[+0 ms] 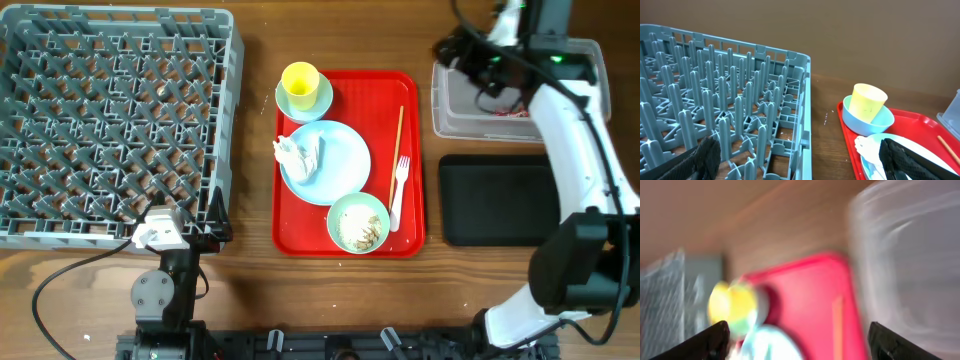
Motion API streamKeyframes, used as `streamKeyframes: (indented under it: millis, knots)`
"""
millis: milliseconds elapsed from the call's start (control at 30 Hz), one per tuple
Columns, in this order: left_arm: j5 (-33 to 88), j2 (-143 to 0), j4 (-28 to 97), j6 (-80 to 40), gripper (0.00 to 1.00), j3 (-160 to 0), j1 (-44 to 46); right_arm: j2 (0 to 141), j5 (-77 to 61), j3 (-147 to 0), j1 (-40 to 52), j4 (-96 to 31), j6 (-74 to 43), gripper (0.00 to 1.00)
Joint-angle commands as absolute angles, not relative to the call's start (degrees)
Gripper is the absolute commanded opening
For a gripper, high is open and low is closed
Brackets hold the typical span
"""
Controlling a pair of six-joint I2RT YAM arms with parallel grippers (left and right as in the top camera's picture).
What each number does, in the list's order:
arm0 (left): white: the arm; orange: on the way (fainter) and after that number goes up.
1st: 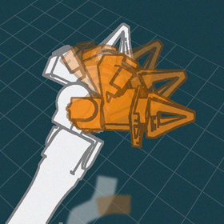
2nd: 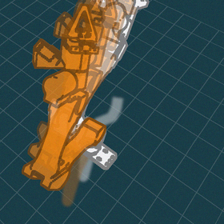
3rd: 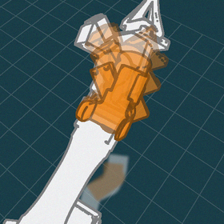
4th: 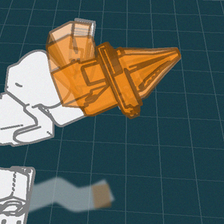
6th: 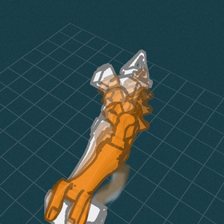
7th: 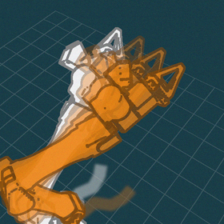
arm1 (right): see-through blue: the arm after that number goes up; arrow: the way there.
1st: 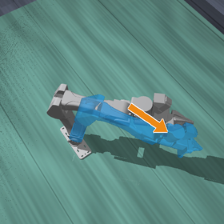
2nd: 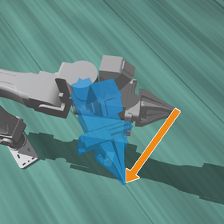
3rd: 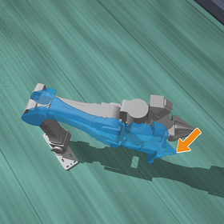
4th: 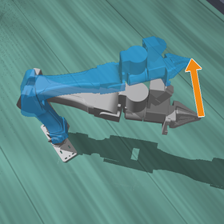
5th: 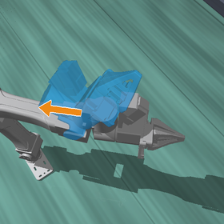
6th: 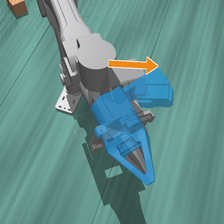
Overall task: Sort waste into correct bins and load items into the dishwasher rack
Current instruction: 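Lift the red wrapper and drop it into the clear bin, then return the right gripper to the plate and grasp the white tissue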
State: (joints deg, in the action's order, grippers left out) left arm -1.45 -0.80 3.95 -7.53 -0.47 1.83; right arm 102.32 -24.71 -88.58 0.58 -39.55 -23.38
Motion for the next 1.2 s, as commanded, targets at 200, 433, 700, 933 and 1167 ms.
streamKeyframes:
  millis: [200,433,700,933,1167]
  knots:
    - [-1.15,-0.38,4.14,-6.39,1.00,-0.34,2.13,104.14,-6.94,-86.52,27.27,-44.45,-20.29,1.00]
    - [-1.15,-0.38,4.14,-6.39,1.00,-0.32,2.13,111.18,0.62,-83.55,37.98,-37.23,-24.01,0.63]
    - [-1.15,-0.38,4.14,-6.39,1.00,-0.32,2.13,119.85,-4.93,-83.55,40.88,-33.23,-22.13,0.49]
    - [-1.15,-0.38,4.14,-6.39,1.00,-0.32,2.13,120.55,-4.95,-83.55,41.30,-33.06,-21.02,0.52]
    - [-1.15,-0.38,4.14,-6.39,1.00,-0.32,2.13,122.43,1.23,-82.89,41.28,-34.57,-23.42,0.04]
